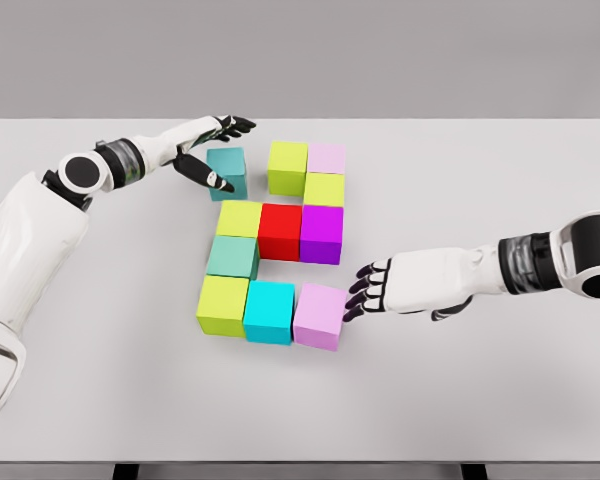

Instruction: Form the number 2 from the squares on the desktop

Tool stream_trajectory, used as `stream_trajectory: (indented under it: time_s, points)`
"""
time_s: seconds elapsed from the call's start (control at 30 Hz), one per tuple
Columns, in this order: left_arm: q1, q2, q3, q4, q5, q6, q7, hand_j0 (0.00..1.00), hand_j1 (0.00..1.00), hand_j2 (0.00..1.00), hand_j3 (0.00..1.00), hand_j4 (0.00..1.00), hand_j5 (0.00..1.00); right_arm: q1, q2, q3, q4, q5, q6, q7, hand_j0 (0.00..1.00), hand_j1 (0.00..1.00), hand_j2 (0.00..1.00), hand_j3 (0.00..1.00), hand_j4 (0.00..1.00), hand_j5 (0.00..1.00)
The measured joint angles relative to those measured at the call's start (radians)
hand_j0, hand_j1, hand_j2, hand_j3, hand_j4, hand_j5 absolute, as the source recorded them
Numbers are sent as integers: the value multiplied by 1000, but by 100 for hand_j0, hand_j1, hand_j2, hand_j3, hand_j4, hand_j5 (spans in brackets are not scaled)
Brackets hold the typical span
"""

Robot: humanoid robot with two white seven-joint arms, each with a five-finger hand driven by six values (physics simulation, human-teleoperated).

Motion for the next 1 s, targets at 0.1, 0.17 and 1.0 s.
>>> stream_trajectory:
  time_s: [0.1, 0.17, 1.0]
  points:
    - [-8, 0, 0, 0, -15, 0, 0, 96, 96, 96, 96, 96, 96, 0, 2, 0, 0, 0, 0, 0, 100, 100, 100, 100, 100, 100]
    - [-11, 0, 2, 0, -39, 1, 1, 96, 96, 96, 96, 96, 96, -2, 3, 0, 0, 0, 0, 0, 100, 100, 100, 100, 100, 100]
    - [2, -1, 5, -13, -149, -18, 86, 96, 96, 96, 96, 96, 96, -9, 14, 1, 75, 11, 0, 0, 100, 100, 100, 100, 100, 100]
